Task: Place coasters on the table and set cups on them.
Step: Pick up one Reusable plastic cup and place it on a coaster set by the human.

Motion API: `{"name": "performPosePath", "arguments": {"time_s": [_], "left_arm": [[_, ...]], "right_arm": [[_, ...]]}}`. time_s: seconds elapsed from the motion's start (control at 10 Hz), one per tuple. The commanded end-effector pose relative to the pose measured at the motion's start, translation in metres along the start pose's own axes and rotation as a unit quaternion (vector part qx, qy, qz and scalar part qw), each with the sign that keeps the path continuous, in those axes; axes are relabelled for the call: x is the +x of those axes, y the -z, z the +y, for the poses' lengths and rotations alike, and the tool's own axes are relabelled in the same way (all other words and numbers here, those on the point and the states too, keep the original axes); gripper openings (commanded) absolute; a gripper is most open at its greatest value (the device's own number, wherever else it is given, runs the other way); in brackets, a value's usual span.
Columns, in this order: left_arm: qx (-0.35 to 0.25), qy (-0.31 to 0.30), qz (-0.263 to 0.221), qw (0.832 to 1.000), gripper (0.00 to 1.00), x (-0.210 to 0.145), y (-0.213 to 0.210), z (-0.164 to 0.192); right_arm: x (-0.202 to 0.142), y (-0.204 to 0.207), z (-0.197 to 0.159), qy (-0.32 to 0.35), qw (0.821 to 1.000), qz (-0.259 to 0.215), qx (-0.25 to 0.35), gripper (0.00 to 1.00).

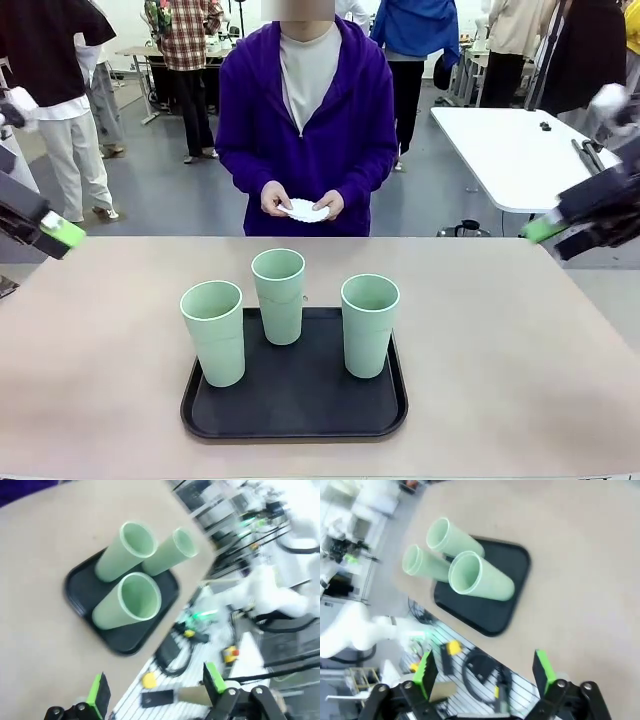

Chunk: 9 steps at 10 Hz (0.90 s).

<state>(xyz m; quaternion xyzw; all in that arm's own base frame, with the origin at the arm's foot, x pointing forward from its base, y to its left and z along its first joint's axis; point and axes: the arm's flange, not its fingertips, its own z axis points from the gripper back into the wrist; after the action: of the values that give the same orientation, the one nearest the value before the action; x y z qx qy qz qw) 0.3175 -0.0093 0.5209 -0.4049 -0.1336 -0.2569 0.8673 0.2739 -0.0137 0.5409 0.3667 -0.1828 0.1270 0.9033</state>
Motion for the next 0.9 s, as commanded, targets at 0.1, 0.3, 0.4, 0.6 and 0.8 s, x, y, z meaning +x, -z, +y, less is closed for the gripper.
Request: {"name": "performPosePath", "arguments": {"time_s": [0.1, 0.3, 0.4, 0.6, 0.8], "left_arm": [[-0.159, -0.087, -0.058, 0.982, 1.0, -0.017, -0.028, 0.067], [-0.185, -0.134, -0.082, 0.97, 1.0, -0.046, -0.047, 0.108], [-0.197, -0.16, -0.092, 0.963, 1.0, -0.055, -0.053, 0.128], [-0.207, -0.196, -0.122, 0.951, 1.0, -0.073, -0.058, 0.149], [-0.207, -0.211, -0.14, 0.945, 1.0, -0.072, -0.055, 0.157]], "right_arm": [[-0.063, -0.002, -0.064, 0.146, 0.959, -0.12, 0.212, 1.0], [-0.076, -0.003, -0.106, 0.2, 0.947, -0.088, 0.237, 1.0], [-0.079, 0.001, -0.121, 0.213, 0.942, -0.082, 0.246, 1.0], [-0.084, 0.002, -0.137, 0.229, 0.938, -0.072, 0.248, 1.0], [-0.086, 0.007, -0.151, 0.247, 0.934, -0.067, 0.248, 1.0]]}}
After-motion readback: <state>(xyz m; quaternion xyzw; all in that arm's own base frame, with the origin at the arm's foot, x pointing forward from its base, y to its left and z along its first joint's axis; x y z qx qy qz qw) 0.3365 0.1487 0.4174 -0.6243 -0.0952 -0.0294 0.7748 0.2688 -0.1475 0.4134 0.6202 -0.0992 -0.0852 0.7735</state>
